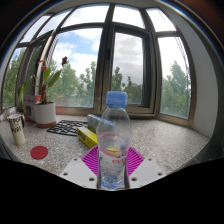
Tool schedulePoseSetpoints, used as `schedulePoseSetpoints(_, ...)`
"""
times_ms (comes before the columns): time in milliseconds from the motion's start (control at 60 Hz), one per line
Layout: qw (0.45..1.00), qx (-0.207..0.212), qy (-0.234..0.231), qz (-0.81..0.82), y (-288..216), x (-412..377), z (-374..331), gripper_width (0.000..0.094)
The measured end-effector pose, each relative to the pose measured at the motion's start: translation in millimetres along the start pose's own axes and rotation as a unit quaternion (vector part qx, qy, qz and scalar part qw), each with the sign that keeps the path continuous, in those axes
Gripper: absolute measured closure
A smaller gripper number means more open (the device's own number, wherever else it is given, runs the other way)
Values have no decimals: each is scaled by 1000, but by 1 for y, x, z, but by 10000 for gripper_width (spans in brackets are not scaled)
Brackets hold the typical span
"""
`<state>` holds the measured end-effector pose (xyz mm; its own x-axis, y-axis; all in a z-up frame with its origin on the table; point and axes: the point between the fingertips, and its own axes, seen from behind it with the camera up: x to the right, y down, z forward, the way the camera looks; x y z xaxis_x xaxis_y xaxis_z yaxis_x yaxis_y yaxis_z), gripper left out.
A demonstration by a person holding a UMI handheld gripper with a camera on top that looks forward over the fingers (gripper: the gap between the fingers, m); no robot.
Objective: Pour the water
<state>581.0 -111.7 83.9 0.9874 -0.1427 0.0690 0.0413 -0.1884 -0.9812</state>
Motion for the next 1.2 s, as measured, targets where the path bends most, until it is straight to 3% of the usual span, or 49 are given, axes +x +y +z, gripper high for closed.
schedulePoseSetpoints(150, 999, 1, 32, -11, -13, -1, -11, 630)
schedulePoseSetpoints(283, 994, 25, 90, -53, -60, 0, -30, 631)
schedulePoseSetpoints(450, 958, 75, 203, -187, -162, -5, -55, 632)
schedulePoseSetpoints(567, 898, 112, 270, -330, -246, -40, -66, 632)
schedulePoseSetpoints(633, 852, 139, 284, -417, -287, -81, -65, 634)
schedulePoseSetpoints(750, 740, 176, 276, -588, -334, -159, -59, 634)
schedulePoseSetpoints(867, 610, 195, 227, -734, -336, -246, -37, 632)
schedulePoseSetpoints(1000, 465, 172, 164, -853, -292, -310, 3, 631)
schedulePoseSetpoints(1083, 387, 181, 114, -897, -253, -341, 21, 631)
schedulePoseSetpoints(1200, 316, 175, 64, -930, -211, -371, 34, 632)
